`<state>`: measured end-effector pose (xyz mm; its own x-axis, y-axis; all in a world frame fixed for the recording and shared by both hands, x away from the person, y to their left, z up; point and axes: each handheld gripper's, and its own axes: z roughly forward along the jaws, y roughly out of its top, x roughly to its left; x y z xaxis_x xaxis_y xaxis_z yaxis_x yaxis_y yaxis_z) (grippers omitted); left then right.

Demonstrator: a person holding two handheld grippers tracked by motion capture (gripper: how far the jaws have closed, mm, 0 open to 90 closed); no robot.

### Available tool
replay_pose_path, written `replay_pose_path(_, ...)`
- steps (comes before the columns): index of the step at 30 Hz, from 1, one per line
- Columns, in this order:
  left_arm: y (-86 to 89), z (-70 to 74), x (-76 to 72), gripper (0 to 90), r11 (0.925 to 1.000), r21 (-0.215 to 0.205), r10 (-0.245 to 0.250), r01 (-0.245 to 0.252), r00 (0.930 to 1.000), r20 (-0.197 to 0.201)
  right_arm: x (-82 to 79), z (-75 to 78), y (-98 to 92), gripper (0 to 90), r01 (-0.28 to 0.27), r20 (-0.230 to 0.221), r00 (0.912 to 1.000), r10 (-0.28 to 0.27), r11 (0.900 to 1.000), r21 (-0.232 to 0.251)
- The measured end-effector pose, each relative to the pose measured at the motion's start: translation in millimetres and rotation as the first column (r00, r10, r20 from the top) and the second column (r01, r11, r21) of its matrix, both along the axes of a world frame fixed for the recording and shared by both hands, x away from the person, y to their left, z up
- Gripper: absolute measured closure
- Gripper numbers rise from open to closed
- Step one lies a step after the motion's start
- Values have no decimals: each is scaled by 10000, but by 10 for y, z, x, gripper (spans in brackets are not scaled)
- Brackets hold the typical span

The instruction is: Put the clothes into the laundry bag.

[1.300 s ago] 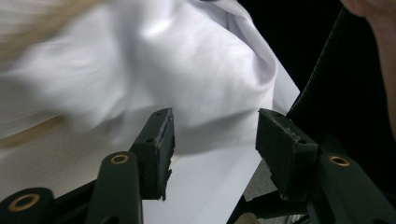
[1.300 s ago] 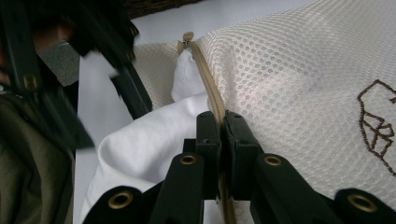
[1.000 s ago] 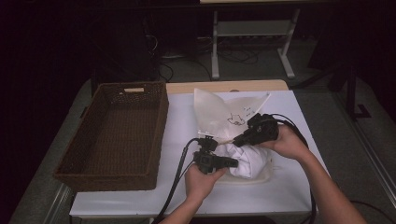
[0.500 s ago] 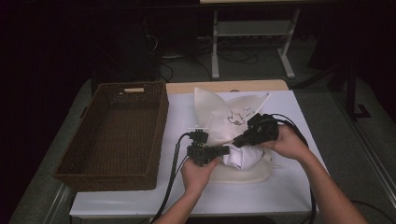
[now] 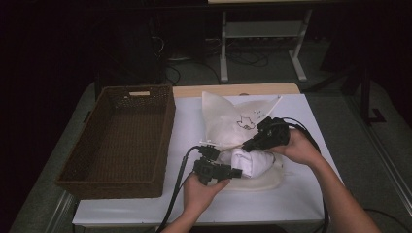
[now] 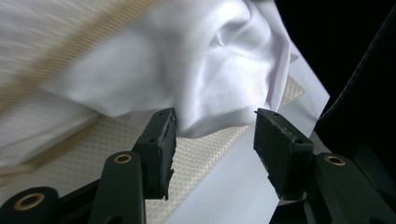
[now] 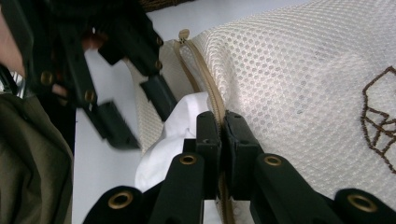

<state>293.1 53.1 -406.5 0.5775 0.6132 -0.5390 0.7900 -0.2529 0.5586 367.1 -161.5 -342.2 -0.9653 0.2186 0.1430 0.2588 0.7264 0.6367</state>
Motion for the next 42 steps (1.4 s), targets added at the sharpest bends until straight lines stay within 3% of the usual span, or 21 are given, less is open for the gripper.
replay_pose_path(4,-160,-133,109,432,9999,-88,53,-56,9991,-425,4,-19,16,846,7,-31,10000,-7,10000,-75)
replay_pose_path(6,-200,-185,169,465,9991,-245,323,-337,9978,-571,1,-26,15,846,-2,-33,10000,1,10000,-99)
replay_pose_path(10,-251,-243,257,655,9967,-291,741,-753,9964,-414,-8,-14,5,846,-40,63,10000,41,9999,-161)
replay_pose_path(12,-273,-232,280,700,9944,-278,1016,-1023,9945,-238,-14,-14,2,847,-1,88,10000,3,9998,-188)
replay_pose_path(17,-246,-138,357,747,9818,-752,1761,-1746,9843,140,-37,18,-10,849,63,196,9998,-62,10000,-54)
replay_pose_path(20,-252,-153,427,745,9766,-841,1995,-1981,9799,86,-28,31,-25,849,184,224,9996,-184,9998,16)
replay_pose_path(25,-238,-137,377,685,9866,-532,1560,-1543,9873,310,6,-8,-41,847,235,73,9997,-234,9997,-17)
replay_pose_path(33,-135,-38,245,605,9949,-213,996,-986,9936,538,14,4,-57,843,320,81,9995,-320,9994,103)
replay_pose_path(39,-123,-47,184,614,9960,-84,891,-887,9942,601,24,10,-79,840,402,111,9991,-404,9991,141)
replay_pose_path(42,-151,-66,205,668,9956,-63,941,-939,9939,579,28,6,-74,840,417,107,9991,-418,9991,110)
